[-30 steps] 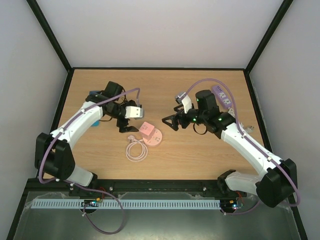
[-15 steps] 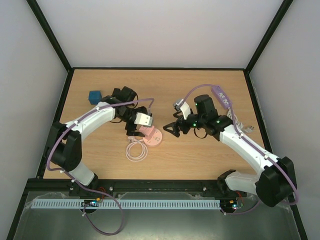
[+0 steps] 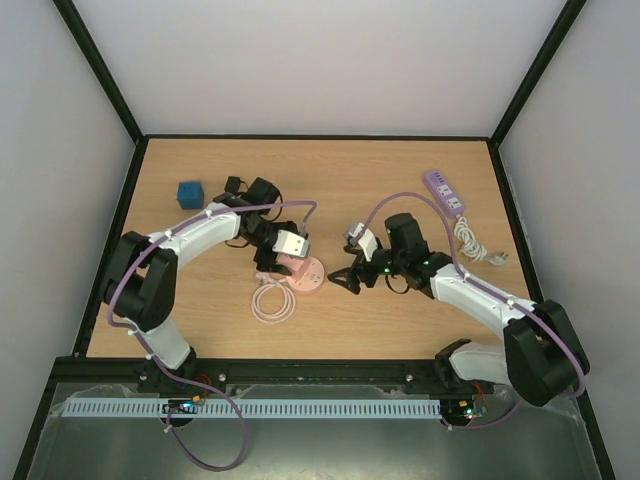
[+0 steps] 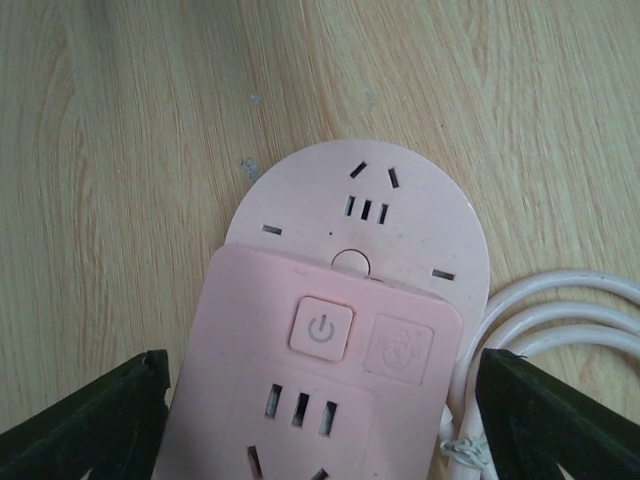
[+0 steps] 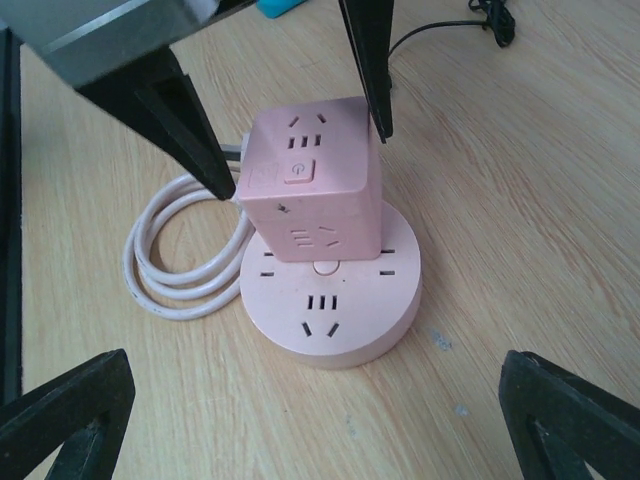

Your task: Pull the plug off the socket

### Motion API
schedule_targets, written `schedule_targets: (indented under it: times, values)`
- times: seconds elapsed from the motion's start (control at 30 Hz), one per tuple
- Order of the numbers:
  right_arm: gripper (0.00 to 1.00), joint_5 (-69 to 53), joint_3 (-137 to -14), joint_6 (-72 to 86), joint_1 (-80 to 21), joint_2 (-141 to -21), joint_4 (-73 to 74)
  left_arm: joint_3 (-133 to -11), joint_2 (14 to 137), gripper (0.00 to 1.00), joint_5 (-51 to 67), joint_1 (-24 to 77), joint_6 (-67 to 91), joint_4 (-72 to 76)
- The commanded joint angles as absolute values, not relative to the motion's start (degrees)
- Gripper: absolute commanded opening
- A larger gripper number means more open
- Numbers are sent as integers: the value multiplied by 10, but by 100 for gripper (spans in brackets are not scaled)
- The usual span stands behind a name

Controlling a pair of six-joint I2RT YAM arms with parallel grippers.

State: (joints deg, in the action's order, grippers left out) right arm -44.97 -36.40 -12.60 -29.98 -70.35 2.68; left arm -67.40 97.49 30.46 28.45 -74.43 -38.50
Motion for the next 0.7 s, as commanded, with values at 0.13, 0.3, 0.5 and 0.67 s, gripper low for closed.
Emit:
schedule_targets:
  times: [0.13,0.3,0.5,0.67]
  values:
    - [98,-492,-299,-175,-301,-752,-177,-657,973,69,319,289,-743,-392]
    - [98,-473,-270,-166,-317,-779,-280,-629,944,63,325,289,-713,-371]
    - [85,-427,-253,-188,-363,-813,-349,-598,912,60,316,292,-690,-370]
    - [69,-415,-246,-195,-393,-841,-399,-572,886,58,319,296,-663,-366]
